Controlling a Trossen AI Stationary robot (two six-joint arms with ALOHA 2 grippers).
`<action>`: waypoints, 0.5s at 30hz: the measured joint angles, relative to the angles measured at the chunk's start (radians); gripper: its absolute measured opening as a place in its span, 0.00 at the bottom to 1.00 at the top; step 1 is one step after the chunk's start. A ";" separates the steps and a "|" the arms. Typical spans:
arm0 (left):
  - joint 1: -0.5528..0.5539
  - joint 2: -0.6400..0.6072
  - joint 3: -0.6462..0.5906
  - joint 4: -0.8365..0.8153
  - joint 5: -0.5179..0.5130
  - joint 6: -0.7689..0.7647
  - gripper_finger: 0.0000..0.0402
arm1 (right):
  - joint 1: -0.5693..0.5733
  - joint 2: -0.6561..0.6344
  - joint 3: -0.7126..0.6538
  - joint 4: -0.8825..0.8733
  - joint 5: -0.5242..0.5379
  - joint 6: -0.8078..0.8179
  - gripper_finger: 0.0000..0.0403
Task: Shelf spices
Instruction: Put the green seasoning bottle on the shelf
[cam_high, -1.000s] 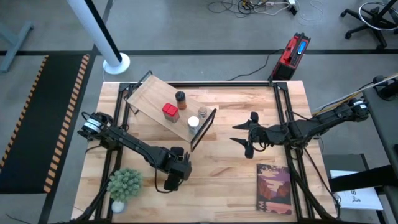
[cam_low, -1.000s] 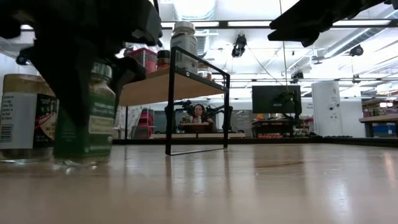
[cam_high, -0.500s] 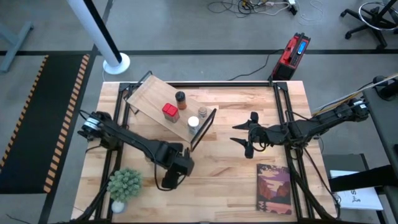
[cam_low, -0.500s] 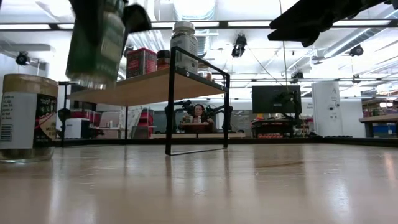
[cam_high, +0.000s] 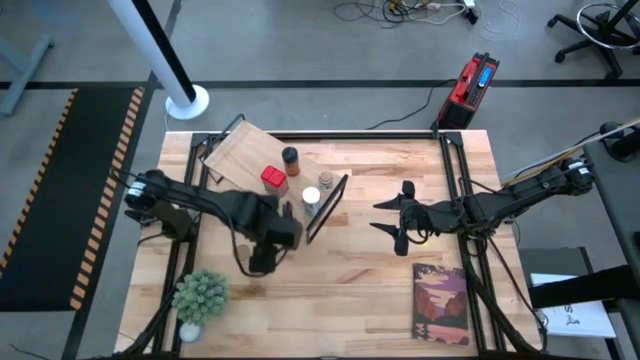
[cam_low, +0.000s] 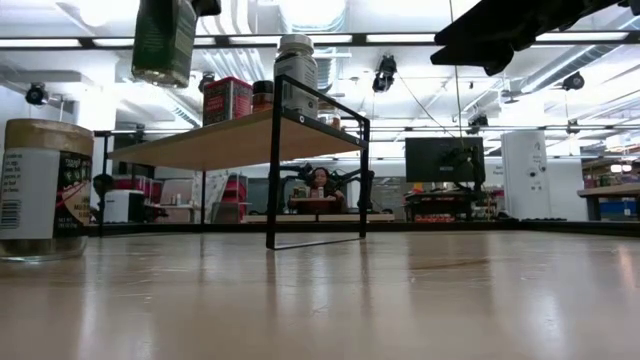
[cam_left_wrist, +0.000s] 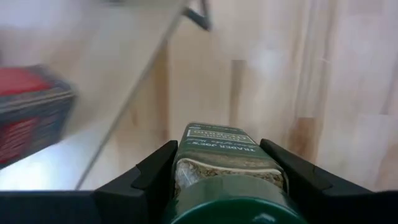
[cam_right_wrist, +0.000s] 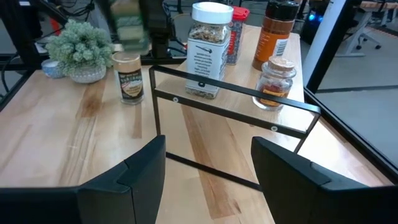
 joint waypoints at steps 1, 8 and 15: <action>0.010 -0.016 0.002 -0.009 -0.008 -0.001 0.47 | 0.000 0.000 0.000 0.000 0.000 0.000 0.53; 0.090 -0.123 0.002 -0.061 -0.035 -0.017 0.47 | 0.000 0.000 0.000 0.000 0.000 0.000 0.53; 0.209 -0.197 0.001 -0.055 -0.044 -0.020 0.47 | 0.000 0.000 0.000 0.005 0.000 0.000 0.53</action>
